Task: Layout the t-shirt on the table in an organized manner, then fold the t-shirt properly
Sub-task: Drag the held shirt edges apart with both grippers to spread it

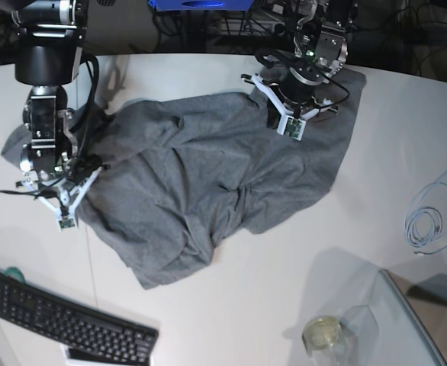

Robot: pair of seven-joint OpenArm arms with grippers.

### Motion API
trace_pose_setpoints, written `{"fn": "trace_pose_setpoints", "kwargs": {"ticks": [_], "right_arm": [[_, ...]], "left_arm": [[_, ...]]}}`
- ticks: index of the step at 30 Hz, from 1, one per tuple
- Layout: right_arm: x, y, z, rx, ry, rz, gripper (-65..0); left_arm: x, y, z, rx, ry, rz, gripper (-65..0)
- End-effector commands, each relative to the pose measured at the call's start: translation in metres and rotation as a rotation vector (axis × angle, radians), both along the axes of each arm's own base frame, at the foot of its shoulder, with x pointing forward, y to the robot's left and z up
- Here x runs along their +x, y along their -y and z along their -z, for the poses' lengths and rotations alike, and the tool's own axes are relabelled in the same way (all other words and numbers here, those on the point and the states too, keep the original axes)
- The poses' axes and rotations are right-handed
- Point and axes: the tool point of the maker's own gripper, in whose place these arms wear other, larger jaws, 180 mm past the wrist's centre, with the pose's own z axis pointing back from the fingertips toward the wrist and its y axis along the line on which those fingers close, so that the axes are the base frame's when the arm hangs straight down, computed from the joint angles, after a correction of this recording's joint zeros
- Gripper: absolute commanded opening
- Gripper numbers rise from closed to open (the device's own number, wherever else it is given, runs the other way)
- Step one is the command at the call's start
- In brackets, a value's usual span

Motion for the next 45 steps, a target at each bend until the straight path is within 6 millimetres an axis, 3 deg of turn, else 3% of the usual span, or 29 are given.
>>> {"fn": "trace_pose_setpoints", "kwargs": {"ticks": [1, 7, 16, 19, 24, 31, 37, 40, 42, 45], "right_arm": [[0.014, 0.005, -0.013, -0.010, 0.047, 0.007, -52.7], [0.012, 0.007, -0.011, -0.014, 0.038, 0.003, -65.0], [0.017, 0.024, -0.021, -0.049, 0.059, 0.011, -64.5], [0.026, 0.035, -0.039, -0.078, 0.105, 0.012, -64.5], [0.048, 0.059, -0.067, -0.129, 0.168, 0.020, -64.5], [0.084, 0.095, -0.088, -0.169, 0.211, 0.039, -64.5], [0.107, 0.117, -0.091, -0.169, 0.253, 0.037, -64.5], [0.117, 0.132, -0.095, -0.181, 0.330, 0.066, -63.8], [0.118, 0.149, -0.103, -0.232, 0.372, 0.133, -55.5], [0.114, 0.161, -0.116, -0.276, 0.387, 0.210, -36.0]], "left_arm": [[0.007, 0.001, -0.008, -0.007, 0.037, 0.001, -65.0], [0.008, 0.001, -0.009, -0.005, 0.039, 0.002, -65.0], [0.018, -0.058, -0.014, 0.068, 0.061, -0.108, -65.0], [0.020, -0.082, -0.017, 0.097, 0.069, -0.153, -65.0], [0.021, -0.100, -0.020, 0.133, 0.075, -0.158, -65.0], [0.018, -0.105, -0.021, 0.142, 0.070, -0.152, -65.0], [-0.012, -0.098, -0.010, 0.137, 0.014, -0.136, -65.0], [-0.023, -0.096, -0.014, 0.136, 0.011, -0.128, -65.0], [-0.030, -0.097, -0.017, 0.144, 0.011, -0.126, -65.0], [-0.034, -0.099, -0.016, 0.150, 0.004, -0.125, -65.0]]}}
